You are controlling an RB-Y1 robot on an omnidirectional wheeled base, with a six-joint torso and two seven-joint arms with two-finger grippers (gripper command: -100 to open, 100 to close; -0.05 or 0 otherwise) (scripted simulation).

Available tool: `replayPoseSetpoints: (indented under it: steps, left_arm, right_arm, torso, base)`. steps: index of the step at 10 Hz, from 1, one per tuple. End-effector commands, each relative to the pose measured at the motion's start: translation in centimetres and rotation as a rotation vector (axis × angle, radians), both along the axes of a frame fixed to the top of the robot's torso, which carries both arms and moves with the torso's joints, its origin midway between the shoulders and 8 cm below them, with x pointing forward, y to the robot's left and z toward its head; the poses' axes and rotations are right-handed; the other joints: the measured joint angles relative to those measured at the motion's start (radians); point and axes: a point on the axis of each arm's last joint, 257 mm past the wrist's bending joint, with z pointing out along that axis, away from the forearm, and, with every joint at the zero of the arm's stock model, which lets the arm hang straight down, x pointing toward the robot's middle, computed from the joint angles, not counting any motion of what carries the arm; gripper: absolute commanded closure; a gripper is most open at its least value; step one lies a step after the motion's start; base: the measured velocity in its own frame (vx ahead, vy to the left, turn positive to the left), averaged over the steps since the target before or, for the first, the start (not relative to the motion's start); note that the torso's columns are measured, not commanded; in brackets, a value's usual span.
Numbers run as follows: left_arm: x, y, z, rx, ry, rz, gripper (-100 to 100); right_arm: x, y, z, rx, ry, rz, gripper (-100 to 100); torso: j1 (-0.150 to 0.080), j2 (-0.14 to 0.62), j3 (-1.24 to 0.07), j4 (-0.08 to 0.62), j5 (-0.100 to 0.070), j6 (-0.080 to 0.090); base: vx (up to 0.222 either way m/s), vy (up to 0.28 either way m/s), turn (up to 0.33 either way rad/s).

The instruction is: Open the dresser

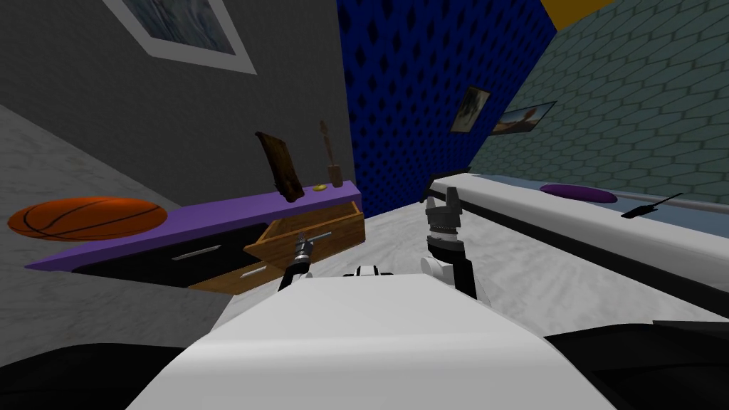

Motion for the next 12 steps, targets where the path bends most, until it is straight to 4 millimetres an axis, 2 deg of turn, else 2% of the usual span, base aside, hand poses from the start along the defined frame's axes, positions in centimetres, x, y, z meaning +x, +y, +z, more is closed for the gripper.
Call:
replayPoseSetpoints:
  steps: [1,5,6,7,12]
  left_arm:
    - [-0.3,0.5,1.4,-0.001,0.0,0.0,-100]
    - [-0.7,0.9,3.1,-0.001,0.0,-0.001,-100]
    - [-0.9,0.8,2.1,-0.007,0.019,0.001,-100]
    - [-0.9,0.8,2.0,-0.008,0.024,0.002,0]
    - [-1.2,0.8,1.3,-0.014,0.041,0.003,0]
  right_arm:
    - [0.0,0.0,0.0,0.0,0.0,0.0,0]
    - [0.0,0.0,0.0,0.0,0.0,0.0,0]
    - [0.0,0.0,0.0,0.0,0.0,0.0,0]
    - [0.0,0.0,0.0,0.0,0.0,0.0,0]
    - [0.0,0.0,0.0,0.0,0.0,0.0,0]
  torso:
    - [0.0,0.001,0.001,0.0,0.0,0.0]
    - [-0.005,0.005,0.002,0.004,-0.004,-0.001]
    - [-0.006,0.006,0.003,0.005,-0.005,0.0]
    - [-0.005,0.006,0.003,0.004,-0.004,0.0]
    - [-0.001,0.001,0.0,0.0,0.0,0.0]
  base:
    - [0.014,-0.014,-0.008]
    - [0.009,-0.015,-0.003]
    - [0.006,0.0,0.002]
    - [0.0,0.0,0.0]
    - [0.0,0.0,0.0]
